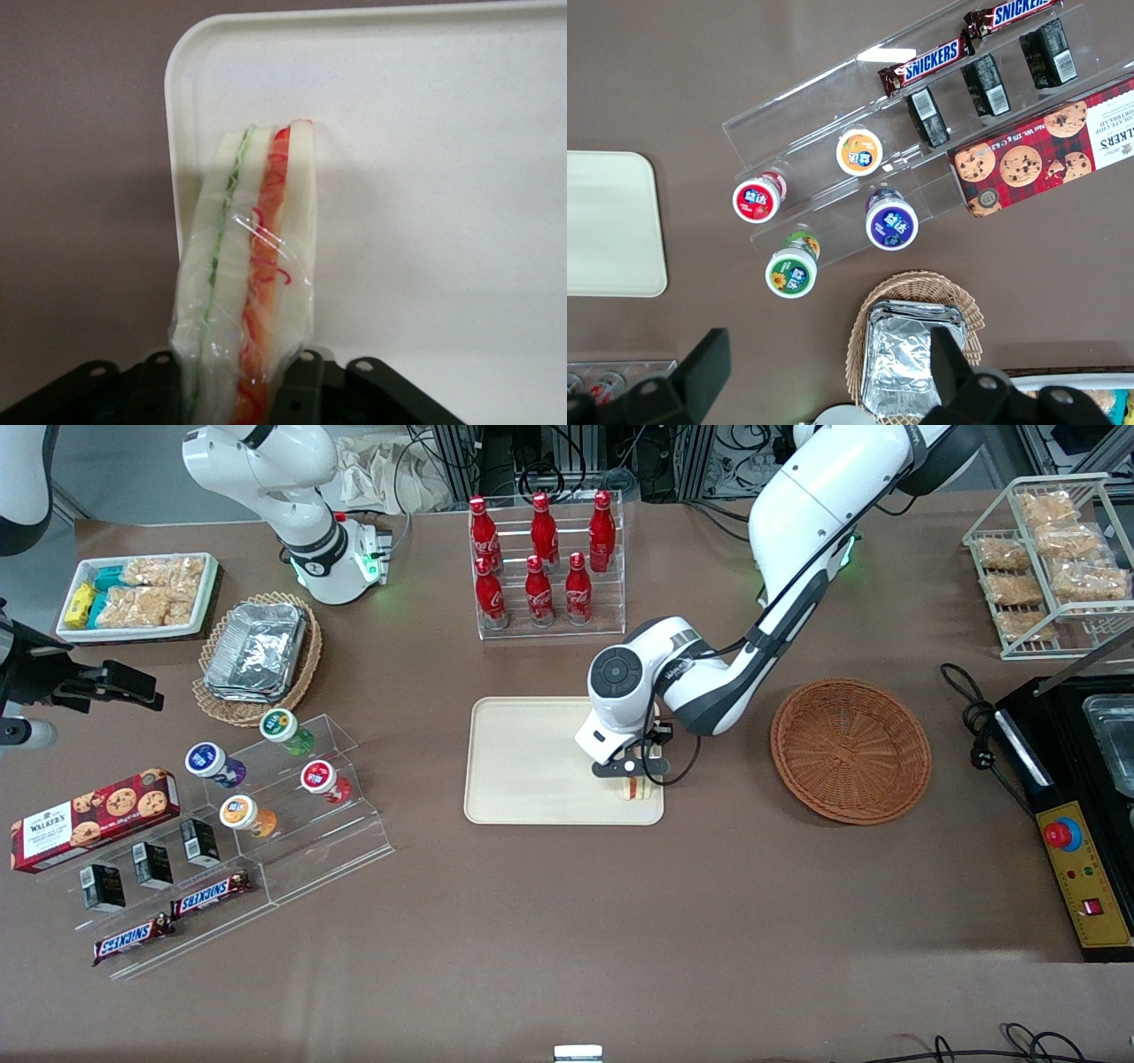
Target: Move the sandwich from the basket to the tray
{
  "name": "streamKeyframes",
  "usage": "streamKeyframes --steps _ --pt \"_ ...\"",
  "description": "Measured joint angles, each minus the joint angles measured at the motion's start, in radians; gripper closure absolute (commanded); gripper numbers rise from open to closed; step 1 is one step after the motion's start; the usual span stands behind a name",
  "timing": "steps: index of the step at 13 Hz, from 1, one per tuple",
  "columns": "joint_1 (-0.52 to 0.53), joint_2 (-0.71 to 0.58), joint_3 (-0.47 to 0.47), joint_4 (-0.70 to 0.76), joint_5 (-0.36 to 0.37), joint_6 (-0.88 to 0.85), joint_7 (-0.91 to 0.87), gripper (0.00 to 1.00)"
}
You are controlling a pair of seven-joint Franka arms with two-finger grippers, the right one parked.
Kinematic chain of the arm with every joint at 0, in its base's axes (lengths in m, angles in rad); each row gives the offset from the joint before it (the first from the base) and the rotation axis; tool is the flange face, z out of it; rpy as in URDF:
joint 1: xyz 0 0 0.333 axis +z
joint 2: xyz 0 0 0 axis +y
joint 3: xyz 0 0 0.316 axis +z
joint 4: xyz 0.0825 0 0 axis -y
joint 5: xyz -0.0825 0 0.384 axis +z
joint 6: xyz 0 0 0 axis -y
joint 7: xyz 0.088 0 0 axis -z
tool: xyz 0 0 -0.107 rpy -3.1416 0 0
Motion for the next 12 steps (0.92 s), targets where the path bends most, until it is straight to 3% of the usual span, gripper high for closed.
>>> streamKeyframes --steps 6,8,12 --pt "0.012 -0.013 0.003 0.04 0.0 -0.012 -0.002 0.0" --pt "0.027 -0.052 0.003 0.085 -0.018 -0.092 -0.005 0.0" --pt "0.141 -0.226 0.004 0.168 -0.179 -0.33 0.059 0.0"
